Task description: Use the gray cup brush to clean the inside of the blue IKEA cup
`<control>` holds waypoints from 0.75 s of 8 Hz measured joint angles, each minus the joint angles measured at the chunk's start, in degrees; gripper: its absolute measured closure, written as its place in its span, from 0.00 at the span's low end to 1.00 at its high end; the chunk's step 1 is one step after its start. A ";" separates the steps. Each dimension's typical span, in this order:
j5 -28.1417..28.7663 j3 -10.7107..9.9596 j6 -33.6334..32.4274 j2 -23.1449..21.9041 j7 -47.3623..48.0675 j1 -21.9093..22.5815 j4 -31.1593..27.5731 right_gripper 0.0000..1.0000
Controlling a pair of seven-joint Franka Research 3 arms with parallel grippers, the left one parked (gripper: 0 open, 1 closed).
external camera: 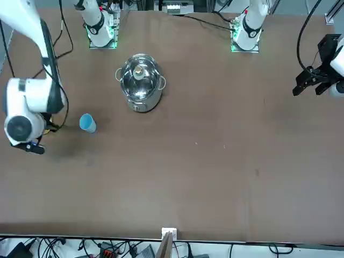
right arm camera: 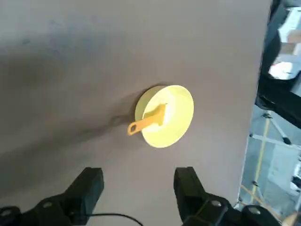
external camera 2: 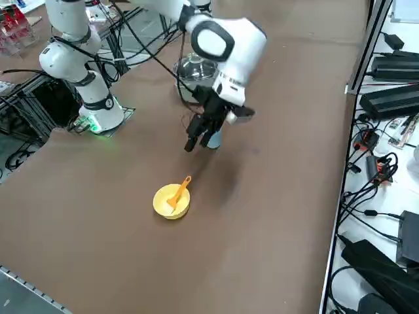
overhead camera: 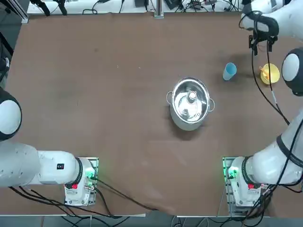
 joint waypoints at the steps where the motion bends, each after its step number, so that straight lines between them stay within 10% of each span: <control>1: -2.58 0.07 0.14 2.36 2.87 0.22 -0.08 0.15; 6: -11.99 0.25 0.98 10.63 16.72 2.30 -0.34 0.30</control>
